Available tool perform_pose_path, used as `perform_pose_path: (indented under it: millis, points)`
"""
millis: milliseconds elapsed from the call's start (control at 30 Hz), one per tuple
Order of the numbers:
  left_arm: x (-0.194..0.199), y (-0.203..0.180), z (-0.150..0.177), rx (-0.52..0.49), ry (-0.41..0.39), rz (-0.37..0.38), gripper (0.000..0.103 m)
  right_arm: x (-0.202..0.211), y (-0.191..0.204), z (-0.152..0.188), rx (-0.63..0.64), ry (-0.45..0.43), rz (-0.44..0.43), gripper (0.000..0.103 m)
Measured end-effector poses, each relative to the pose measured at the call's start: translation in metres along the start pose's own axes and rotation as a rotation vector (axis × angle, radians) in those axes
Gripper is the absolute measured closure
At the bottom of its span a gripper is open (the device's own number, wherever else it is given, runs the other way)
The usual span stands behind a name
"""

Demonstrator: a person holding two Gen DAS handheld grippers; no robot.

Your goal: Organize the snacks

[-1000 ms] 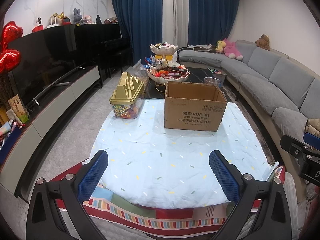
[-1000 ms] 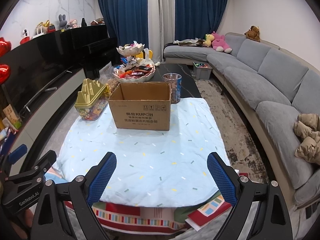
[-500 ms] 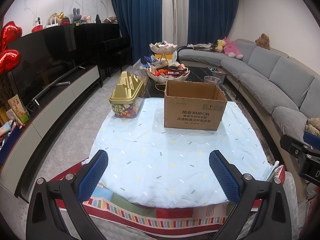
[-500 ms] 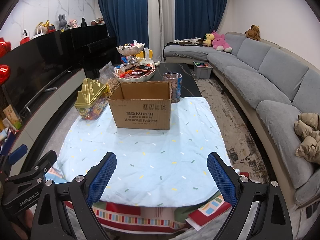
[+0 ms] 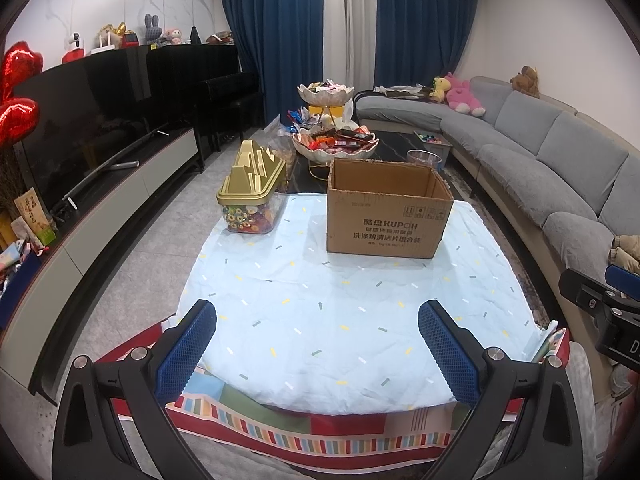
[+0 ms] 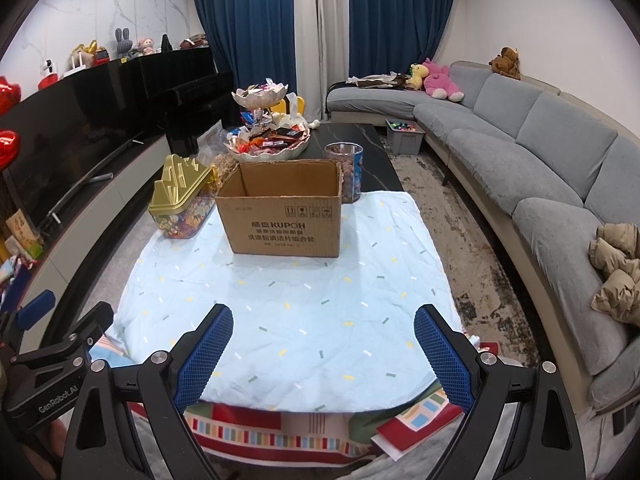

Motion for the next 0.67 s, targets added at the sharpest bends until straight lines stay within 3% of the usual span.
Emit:
perform_pose_path:
  millis: [667]
  points:
    - [0.001,-0.0023,0.0037,-0.006,-0.001,0.004,0.0,0.0006,-0.0013,-0.0022,-0.003,0.002,0.0,0.01]
Point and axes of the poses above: each gripper's, at about its wrist camera, not at the fingertips, and x roughly against the way its jaws point, y to its left, z to its underside, the point moved 10 cm from there along -x, roughly the way its jaws point, and after that the axes turned 7 degrees about -x, right-handed, at the moved point
